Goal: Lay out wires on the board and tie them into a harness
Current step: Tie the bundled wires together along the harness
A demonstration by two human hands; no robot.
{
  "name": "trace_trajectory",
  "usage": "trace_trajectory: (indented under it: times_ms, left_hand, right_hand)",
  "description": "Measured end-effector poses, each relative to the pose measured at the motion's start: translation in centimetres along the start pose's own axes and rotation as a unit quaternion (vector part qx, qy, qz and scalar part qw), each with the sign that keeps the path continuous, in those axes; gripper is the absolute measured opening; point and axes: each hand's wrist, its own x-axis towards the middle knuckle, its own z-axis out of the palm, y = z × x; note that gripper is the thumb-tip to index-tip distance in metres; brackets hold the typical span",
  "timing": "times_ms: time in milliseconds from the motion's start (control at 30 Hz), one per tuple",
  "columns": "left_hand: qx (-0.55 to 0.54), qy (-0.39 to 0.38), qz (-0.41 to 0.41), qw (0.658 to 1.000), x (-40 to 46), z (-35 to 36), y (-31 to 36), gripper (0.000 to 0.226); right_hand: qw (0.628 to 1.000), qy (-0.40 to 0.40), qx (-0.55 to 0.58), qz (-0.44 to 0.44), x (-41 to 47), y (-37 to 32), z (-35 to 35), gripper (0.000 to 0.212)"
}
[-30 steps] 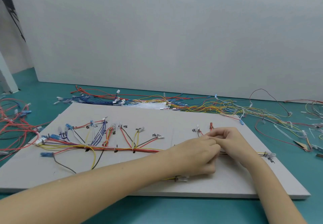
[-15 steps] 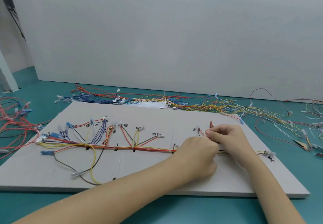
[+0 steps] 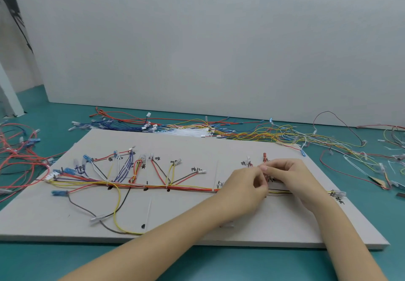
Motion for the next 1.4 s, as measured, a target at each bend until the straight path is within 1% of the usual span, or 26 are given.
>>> trace_trajectory:
  times_ms: [67, 133, 233, 300, 333, 400, 500, 533, 600, 633, 767, 833, 900, 1000, 1133, 1267, 1400]
  left_hand:
    - [-0.049, 0.02, -0.03, 0.998, 0.7, -0.2, 0.1, 0.012]
    - [-0.138, 0.02, -0.078, 0.987, 1.0, -0.2, 0.1, 0.01]
    - [-0.286, -0.008, -0.146, 0.947, 0.9, 0.1, 0.6, 0.006]
    - [-0.342, -0.014, -0.185, 0.921, 0.8, 0.3, 0.8, 0.005]
    - [-0.348, -0.011, -0.196, 0.917, 0.7, 0.4, 0.9, 0.007]
    - [-0.315, 0.005, -0.197, 0.928, 0.4, 0.6, 0.8, 0.011]
    - [-0.246, 0.024, -0.181, 0.952, 0.0, 0.9, 0.7, 0.024]
    - [-0.228, 0.028, -0.173, 0.958, -0.1, 0.8, 0.8, 0.023]
    - [-0.189, 0.027, -0.155, 0.969, -0.1, 0.4, 0.8, 0.008]
    - [-0.167, 0.026, -0.148, 0.974, -0.2, 0.2, 0.9, 0.007]
    - [-0.068, 0.055, -0.128, 0.988, -0.6, 0.3, 1.2, 0.019]
    - [-0.04, 0.072, -0.121, 0.989, -0.8, 0.3, 1.3, 0.018]
    - [-0.013, 0.076, -0.132, 0.988, -1.0, 0.1, 1.4, 0.014]
    - [0.054, 0.089, -0.146, 0.984, -1.2, -0.1, 1.7, 0.011]
    - [0.163, 0.1, -0.173, 0.966, -1.8, 0.2, 2.1, 0.016]
    - [0.198, 0.071, -0.17, 0.963, -2.3, 0.2, 2.8, 0.018]
    - [0.195, 0.062, -0.161, 0.966, -2.5, -0.1, 2.6, 0.021]
  right_hand:
    - [1.0, -0.01, -0.021, -0.005, -0.1, 0.0, 0.0, 0.009]
    - [0.998, -0.03, -0.055, -0.003, -0.3, 0.0, -0.1, 0.011]
    - [0.997, -0.029, -0.074, -0.004, -0.2, 0.1, -0.3, 0.012]
    - [0.996, -0.018, -0.087, -0.009, 0.0, 0.1, -0.3, 0.011]
    - [0.996, -0.012, -0.091, -0.014, 0.0, 0.2, -0.3, 0.01]
    - [0.996, 0.004, -0.092, -0.022, 0.1, 0.3, -0.2, 0.007]
    - [0.997, 0.023, -0.073, -0.022, 0.2, 0.4, -0.3, 0.007]
    - [0.997, 0.028, -0.069, -0.023, 0.2, 0.5, -0.4, 0.007]
    - [0.997, 0.036, -0.068, -0.021, 0.3, 0.5, -0.5, 0.007]
    - [0.997, 0.037, -0.067, -0.018, 0.3, 0.5, -0.5, 0.007]
    - [0.996, 0.041, -0.076, -0.018, 0.3, 0.6, -0.6, 0.003]
    - [0.996, 0.043, -0.081, -0.02, 0.3, 0.6, -0.6, 0.001]
    - [0.995, 0.042, -0.09, -0.029, 0.3, 0.6, -0.6, 0.002]
    - [0.991, 0.014, -0.123, -0.041, 0.3, 0.6, -0.4, 0.007]
    - [0.985, -0.004, -0.164, -0.055, 0.5, 0.7, 0.4, 0.009]
    - [0.98, -0.016, -0.186, -0.074, 0.3, 0.3, 0.8, 0.011]
    - [0.98, -0.013, -0.187, -0.072, 0.2, 0.3, 0.5, 0.009]
